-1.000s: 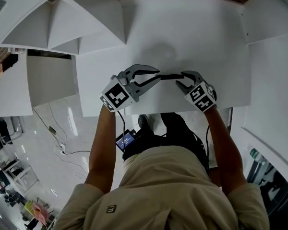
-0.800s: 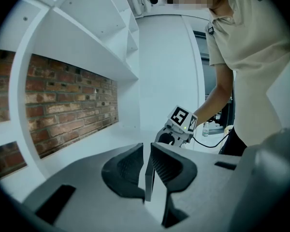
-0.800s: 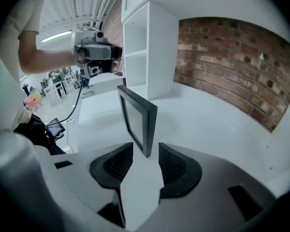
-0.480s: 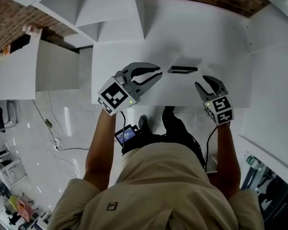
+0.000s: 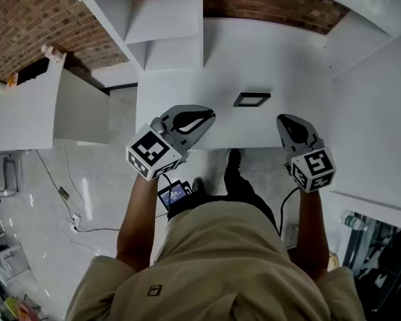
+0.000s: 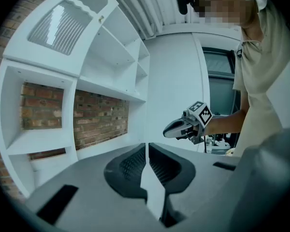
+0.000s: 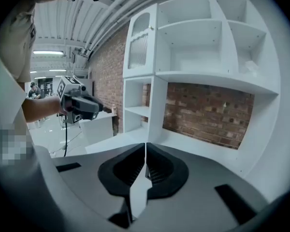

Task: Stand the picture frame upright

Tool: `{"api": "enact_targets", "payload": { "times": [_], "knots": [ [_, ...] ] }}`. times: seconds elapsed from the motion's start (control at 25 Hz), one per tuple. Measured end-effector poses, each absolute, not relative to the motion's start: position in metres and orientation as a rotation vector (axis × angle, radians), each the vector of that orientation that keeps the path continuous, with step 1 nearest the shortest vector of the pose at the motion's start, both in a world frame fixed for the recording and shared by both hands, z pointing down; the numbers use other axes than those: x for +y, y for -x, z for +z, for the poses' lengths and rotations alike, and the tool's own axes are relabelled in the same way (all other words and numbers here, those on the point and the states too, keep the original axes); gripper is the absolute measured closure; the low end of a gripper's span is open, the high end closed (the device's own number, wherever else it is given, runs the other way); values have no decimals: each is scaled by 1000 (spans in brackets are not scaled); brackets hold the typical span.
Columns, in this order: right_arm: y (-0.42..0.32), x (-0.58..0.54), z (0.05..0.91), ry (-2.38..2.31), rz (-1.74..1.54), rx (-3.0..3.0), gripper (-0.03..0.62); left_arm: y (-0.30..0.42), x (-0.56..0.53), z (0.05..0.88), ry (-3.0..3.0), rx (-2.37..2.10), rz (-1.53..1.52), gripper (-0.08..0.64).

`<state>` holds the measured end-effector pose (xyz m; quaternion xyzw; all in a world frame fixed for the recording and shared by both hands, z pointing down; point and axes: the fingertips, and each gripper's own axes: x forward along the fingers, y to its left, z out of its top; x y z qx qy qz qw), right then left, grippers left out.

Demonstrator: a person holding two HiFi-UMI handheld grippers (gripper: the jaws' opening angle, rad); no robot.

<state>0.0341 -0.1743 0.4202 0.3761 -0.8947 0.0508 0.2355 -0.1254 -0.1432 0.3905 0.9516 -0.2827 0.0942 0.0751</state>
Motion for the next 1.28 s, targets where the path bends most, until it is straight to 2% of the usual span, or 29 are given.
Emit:
{"api": "enact_targets", "payload": {
  "times": [0.32, 0.84, 1.28],
  "knots": [
    [-19, -105, 343, -1102, 35, -2491, 586, 130, -81, 343, -2942, -806, 263, 547],
    [-19, -10, 266, -1114, -91, -2541, 588, 112, -9, 262, -3113, -847, 196, 552],
    [-43, 70, 256, -1012, -90, -2603, 589, 79, 69, 256, -3086, -936, 268, 552]
  ]
}}
